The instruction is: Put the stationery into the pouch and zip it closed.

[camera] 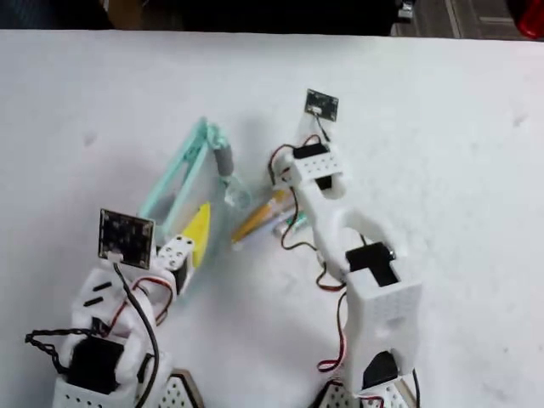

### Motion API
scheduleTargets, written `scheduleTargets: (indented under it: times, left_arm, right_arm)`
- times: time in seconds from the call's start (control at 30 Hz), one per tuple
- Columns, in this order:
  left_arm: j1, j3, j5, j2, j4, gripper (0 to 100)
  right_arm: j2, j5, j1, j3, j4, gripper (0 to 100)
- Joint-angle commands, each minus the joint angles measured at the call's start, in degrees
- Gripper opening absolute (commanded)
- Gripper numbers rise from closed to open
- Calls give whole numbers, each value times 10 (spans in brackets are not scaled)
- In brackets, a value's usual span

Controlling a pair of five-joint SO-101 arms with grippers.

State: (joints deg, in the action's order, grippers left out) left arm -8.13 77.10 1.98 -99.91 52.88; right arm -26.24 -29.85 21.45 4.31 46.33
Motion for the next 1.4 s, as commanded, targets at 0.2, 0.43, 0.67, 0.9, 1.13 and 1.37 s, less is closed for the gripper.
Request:
scheduleTargets:
  times: [0.2,0.43,0.67,0.9,1.13,1.37]
  left_arm:
    - [-4,-2,3,4,-8,199]
    - [-4,-2,3,4,-8,199]
    - [-4,-2,3,4,-8,199]
    - [-4,-2,3,4,-8,197]
    - [-4,-2,3,4,-7,196]
    - [-5,-2,3,4,-7,196]
  right_arm:
    - [-4,3,0,-35,12,84]
    - [-4,66,6,-35,8,8]
    - [-4,69,12,-36,8,17]
    - [49,70,-2,-44,36,17]
    - [202,71,-32,-43,80,17]
    - [357,171,-40,-40,109,17]
